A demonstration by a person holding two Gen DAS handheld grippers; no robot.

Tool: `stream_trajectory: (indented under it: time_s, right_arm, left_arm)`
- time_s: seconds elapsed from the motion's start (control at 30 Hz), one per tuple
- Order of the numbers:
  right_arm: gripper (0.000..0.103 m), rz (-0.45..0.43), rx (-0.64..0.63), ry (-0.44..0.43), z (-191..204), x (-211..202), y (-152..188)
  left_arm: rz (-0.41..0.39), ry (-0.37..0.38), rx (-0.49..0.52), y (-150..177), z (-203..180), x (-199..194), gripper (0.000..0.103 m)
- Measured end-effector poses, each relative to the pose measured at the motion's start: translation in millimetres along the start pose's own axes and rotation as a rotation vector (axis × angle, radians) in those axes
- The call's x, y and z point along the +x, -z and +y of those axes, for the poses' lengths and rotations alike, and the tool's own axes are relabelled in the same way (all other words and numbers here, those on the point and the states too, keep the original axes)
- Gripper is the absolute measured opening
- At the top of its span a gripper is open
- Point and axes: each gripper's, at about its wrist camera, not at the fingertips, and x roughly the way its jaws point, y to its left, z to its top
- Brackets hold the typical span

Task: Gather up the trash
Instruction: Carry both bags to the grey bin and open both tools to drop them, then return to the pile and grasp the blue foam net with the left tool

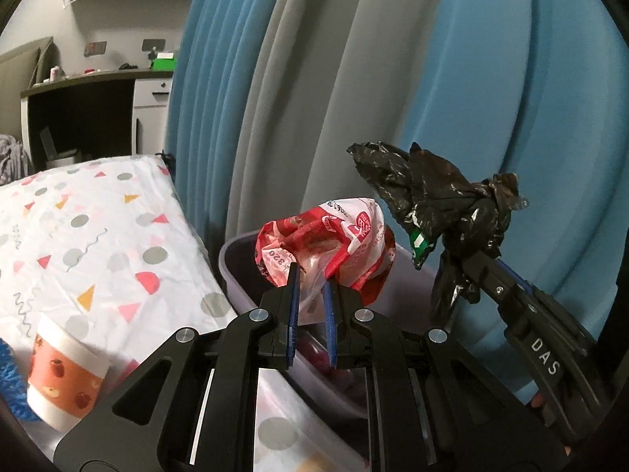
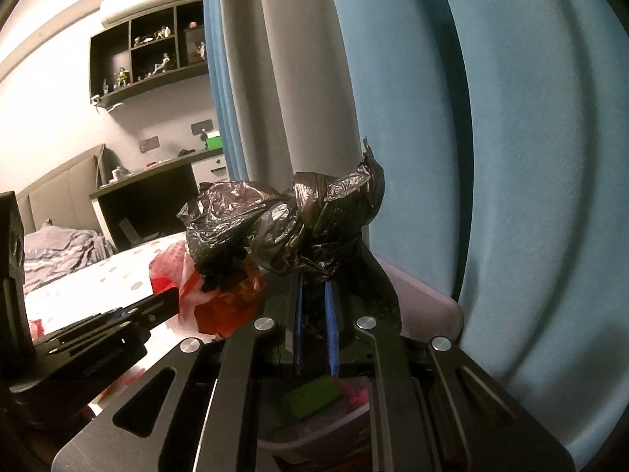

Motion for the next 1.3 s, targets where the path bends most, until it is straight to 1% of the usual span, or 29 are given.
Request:
stream_trajectory:
  time_s: [0.33,0.5,0.63,0.7,0.73,0.77,0.8,0.83,0.9,0.93,0.97,1.0,1.07,1.1,1.17,1.2,1.23,1.3]
  right_arm:
    - [0.011,0.025,0.009,0.002,1.0,17.8,-8.9]
    - [0.011,0.044,0.016,0.003,0.7,23.6,-10.2]
    - [0.013,0.056,0.022,0.002,-1.3,26.6,-13.7]
    - [0.016,0.062,0.025,-0.004,-1.5,27.5,-14.8]
    - [0.021,0.063,0.024,-0.004,-1.3,27.5,-15.7]
    - [0.025,0.06,0.025,-0.003,-1.0,27.3,-17.1]
    - [0.028,0.06,0.026,-0.006,-1.8,27.5,-17.7]
    - [0.033,0.059,0.027,-0.008,-2.2,27.4,-18.4]
    - [0.036,0.048,0.029,-0.003,-3.5,25.2,-20.6]
    - [0.038,0.047,0.032,-0.001,-5.8,25.4,-20.0]
    - [0.039,0.046,0.042,0.0,-7.5,23.3,-21.5]
    - [0.04,0.043,0.049,-0.001,-8.9,21.6,-20.5]
    - [0.046,0.032,0.056,-0.007,-10.4,15.4,-19.8]
    - [0.047,0.027,0.054,-0.01,-9.5,11.4,-19.1]
    - [0.055,0.015,0.045,-0.025,-5.4,2.3,-17.1]
    - [0.058,0.006,0.039,-0.033,-2.2,-3.5,-15.3]
    - [0.063,-0.002,0.032,-0.043,0.2,-8.2,-13.1]
    - [0.067,-0.014,0.006,-0.063,10.7,-19.4,-8.2]
  left_arm:
    - [0.036,0.019,-0.002,-3.2,0.0,19.9,0.011]
    - [0.062,0.05,-0.039,-4.3,5.1,30.0,0.011]
    - [0.067,0.068,-0.054,-3.8,7.3,34.2,0.013]
    - [0.073,0.087,-0.061,-3.3,8.6,35.6,0.017]
    - [0.074,0.092,-0.064,-2.9,9.4,35.9,0.025]
    - [0.073,0.086,-0.067,-2.0,10.1,35.3,0.041]
    - [0.065,0.081,-0.074,-1.8,12.0,33.8,0.047]
    - [0.058,0.08,-0.078,-1.3,13.5,32.2,0.052]
    - [0.042,0.055,-0.088,-1.9,18.1,25.9,0.061]
    - [0.033,0.042,-0.097,-2.6,21.3,21.4,0.069]
    - [0.025,0.036,-0.103,-2.5,23.5,17.2,0.073]
    - [0.013,0.027,-0.108,-3.0,25.6,11.9,0.075]
    - [-0.022,-0.018,-0.109,-2.0,30.4,-4.3,0.085]
    - [-0.045,-0.049,-0.109,0.0,33.3,-15.3,0.087]
    - [-0.08,-0.104,-0.113,5.3,38.9,-33.1,0.093]
    - [-0.106,-0.146,-0.12,9.8,43.6,-46.6,0.094]
    - [-0.124,-0.18,-0.13,13.9,47.9,-57.9,0.096]
    - [-0.145,-0.225,-0.146,20.2,56.0,-75.9,0.097]
